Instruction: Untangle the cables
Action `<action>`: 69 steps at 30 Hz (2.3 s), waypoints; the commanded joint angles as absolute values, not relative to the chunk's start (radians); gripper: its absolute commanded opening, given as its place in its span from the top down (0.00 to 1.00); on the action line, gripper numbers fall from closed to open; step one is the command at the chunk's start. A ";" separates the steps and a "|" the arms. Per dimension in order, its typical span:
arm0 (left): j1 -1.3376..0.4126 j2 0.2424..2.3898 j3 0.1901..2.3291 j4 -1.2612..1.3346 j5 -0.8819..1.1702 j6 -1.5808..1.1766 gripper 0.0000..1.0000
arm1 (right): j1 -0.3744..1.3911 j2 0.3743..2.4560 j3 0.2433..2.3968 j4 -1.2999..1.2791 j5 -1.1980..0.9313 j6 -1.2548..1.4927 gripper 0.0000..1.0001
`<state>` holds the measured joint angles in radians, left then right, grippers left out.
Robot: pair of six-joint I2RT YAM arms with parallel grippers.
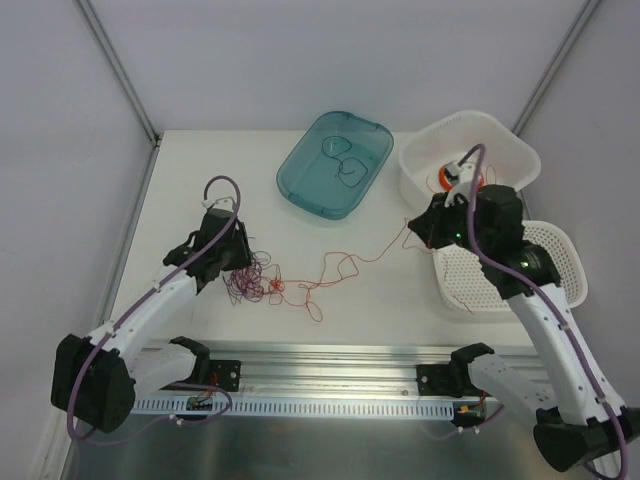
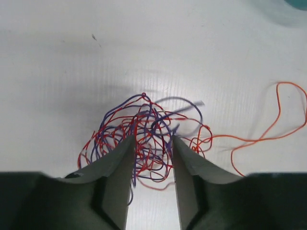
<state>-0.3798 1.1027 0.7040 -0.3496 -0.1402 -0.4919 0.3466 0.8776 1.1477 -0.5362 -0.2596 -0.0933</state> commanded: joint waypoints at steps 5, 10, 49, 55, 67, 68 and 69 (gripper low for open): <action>-0.380 0.895 0.689 -0.382 -0.153 -0.373 0.01 | 0.351 0.936 0.959 -0.497 -0.324 -0.009 0.99; -0.382 0.789 0.709 -0.396 -0.175 -0.338 0.01 | 0.353 0.994 1.037 -0.538 -0.318 -0.029 0.99; -0.387 0.753 0.667 -0.347 0.368 -0.244 0.01 | 0.463 1.060 1.131 -0.517 -0.229 0.032 0.99; -0.465 0.885 0.681 -0.313 0.385 -0.249 0.01 | 0.463 1.100 1.094 -0.578 -0.123 0.006 0.99; -0.606 1.083 0.690 -0.308 0.404 -0.103 0.01 | 0.463 1.123 1.037 -0.597 -0.097 0.005 0.99; -0.606 1.092 0.693 -0.307 0.379 -0.147 0.01 | 0.463 1.120 1.035 -0.594 -0.098 0.006 0.99; -0.609 1.101 0.696 -0.307 0.362 -0.185 0.01 | 0.463 1.120 1.034 -0.592 -0.098 0.005 0.99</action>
<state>-0.5968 1.0752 0.6746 -0.3248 0.3878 -0.1471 0.4618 1.1259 1.0309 -0.6151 -0.1093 0.0109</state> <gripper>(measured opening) 0.992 0.015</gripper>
